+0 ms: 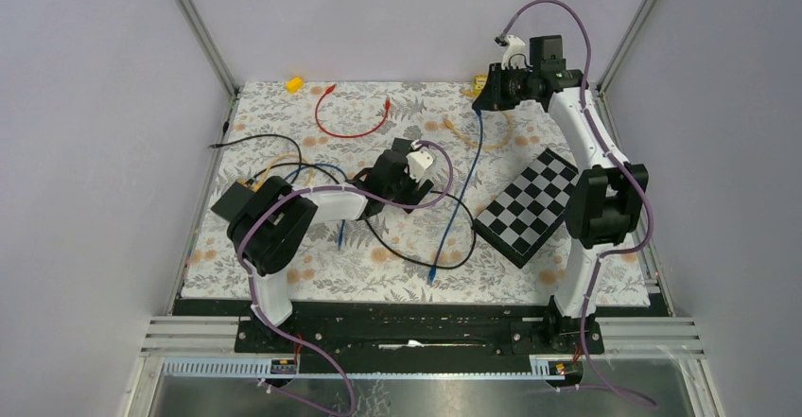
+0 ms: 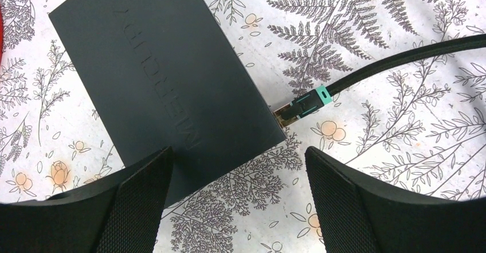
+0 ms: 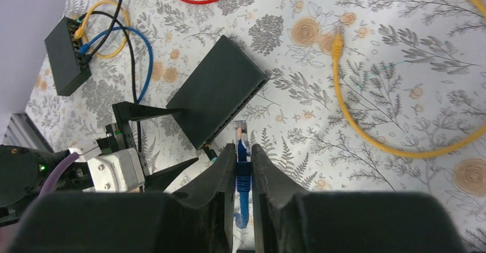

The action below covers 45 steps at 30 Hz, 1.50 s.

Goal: Pull the plug from the switch port
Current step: Pick up the connector from the switch port.

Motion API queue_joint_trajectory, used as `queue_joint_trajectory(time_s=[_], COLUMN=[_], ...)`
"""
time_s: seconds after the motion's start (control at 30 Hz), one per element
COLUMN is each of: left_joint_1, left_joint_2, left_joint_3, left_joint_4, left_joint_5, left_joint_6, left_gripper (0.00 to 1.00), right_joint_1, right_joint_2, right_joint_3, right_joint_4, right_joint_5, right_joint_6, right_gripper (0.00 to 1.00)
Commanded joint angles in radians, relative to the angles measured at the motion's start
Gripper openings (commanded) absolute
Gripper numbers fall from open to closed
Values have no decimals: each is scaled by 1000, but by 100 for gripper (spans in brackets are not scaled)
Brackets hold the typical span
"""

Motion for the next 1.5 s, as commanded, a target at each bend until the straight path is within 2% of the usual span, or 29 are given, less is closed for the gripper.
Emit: queue_joint_trajectory(time_s=[0.0, 0.23, 0.43, 0.57, 0.77, 0.83, 0.97, 1.27, 1.47], left_joint_1=[5, 6, 9, 9, 9, 10, 11, 12, 13], left_joint_2=[-36, -48, -57, -58, -46, -43, -65, -239, -300], left_joint_3=[-11, -15, -19, -13, -20, -29, -47, -129, -130], left_joint_4=[-22, -12, -7, -12, -8, 8, 7, 42, -44], left_joint_5=[21, 19, 16, 20, 29, 29, 115, 210, 434], left_joint_6=[-7, -2, 3, -1, 1, 10, 31, 123, 223], left_gripper=[86, 87, 87, 88, 89, 89, 91, 95, 96], right_joint_1=[2, 2, 2, 3, 3, 3, 3, 5, 7], right_joint_2=[-90, -112, -98, -89, -90, -91, -104, -234, -265], right_joint_3=[75, 235, 353, 355, 274, 258, 246, -25, -172], right_joint_4=[-14, -34, -30, 8, 110, 140, 160, 227, 236], right_joint_5=[119, 231, 258, 228, 157, 179, 241, 140, 114], right_joint_6=[-35, -79, -75, -51, -1, -7, -27, 16, 11], right_gripper=[0, 0, 0, 0, 0, 0, 0, 0, 0])
